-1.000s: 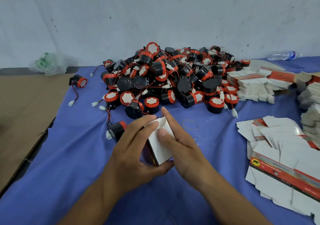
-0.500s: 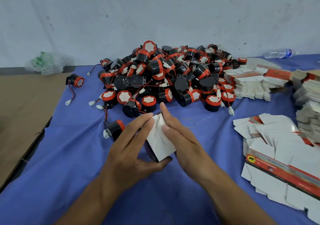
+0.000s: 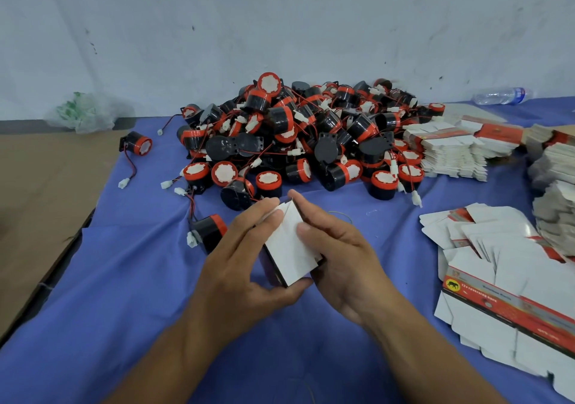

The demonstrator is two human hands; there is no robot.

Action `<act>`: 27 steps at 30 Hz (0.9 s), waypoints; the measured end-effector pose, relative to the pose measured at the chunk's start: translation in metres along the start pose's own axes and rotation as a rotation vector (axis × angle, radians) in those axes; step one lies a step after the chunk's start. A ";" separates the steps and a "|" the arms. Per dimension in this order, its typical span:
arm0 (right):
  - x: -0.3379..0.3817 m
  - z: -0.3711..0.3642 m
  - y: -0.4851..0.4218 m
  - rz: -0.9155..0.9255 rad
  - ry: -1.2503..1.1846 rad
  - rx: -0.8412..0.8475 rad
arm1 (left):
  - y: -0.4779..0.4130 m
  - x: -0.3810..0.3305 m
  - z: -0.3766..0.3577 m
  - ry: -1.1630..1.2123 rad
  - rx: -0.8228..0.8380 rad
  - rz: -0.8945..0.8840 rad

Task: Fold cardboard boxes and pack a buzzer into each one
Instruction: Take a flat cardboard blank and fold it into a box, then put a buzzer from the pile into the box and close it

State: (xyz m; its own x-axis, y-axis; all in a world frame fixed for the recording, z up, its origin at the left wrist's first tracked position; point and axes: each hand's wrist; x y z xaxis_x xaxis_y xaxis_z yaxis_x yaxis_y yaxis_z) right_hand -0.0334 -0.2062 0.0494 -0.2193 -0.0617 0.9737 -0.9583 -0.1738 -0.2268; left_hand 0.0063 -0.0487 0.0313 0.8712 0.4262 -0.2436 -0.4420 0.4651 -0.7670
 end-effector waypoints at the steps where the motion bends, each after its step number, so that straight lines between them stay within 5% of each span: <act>1: 0.000 0.001 -0.002 -0.010 -0.017 -0.013 | 0.001 0.000 0.001 0.050 0.034 0.022; 6: 0.009 0.026 -0.003 0.162 0.519 0.103 | 0.007 0.008 0.007 0.269 0.290 0.152; 11: -0.007 0.022 -0.005 0.346 1.225 0.202 | 0.012 0.025 0.001 -0.177 0.313 0.038; 15: -0.013 0.022 -0.009 0.143 1.451 0.115 | 0.011 0.031 -0.001 -0.384 0.327 0.104; 19: -0.013 0.017 -0.013 0.018 1.511 0.062 | 0.008 0.022 -0.004 -0.437 0.300 0.160; 27: -0.023 0.001 -0.009 -0.229 1.327 -0.124 | 0.016 0.018 -0.011 -0.075 0.326 0.380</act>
State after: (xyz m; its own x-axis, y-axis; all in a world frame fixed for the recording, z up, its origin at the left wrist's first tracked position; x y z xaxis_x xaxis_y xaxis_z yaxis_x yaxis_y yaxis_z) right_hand -0.0194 -0.2045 0.0294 0.0037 0.9567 0.2911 -0.9915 0.0413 -0.1231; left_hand 0.0174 -0.0425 0.0083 0.6238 0.6610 -0.4171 -0.7787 0.4798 -0.4042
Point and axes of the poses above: each hand's wrist, its own y-axis away from the middle knuckle, its own z-axis out of the back of the hand, x = y × z, and after that the axes turned 6 degrees about x, right-handed
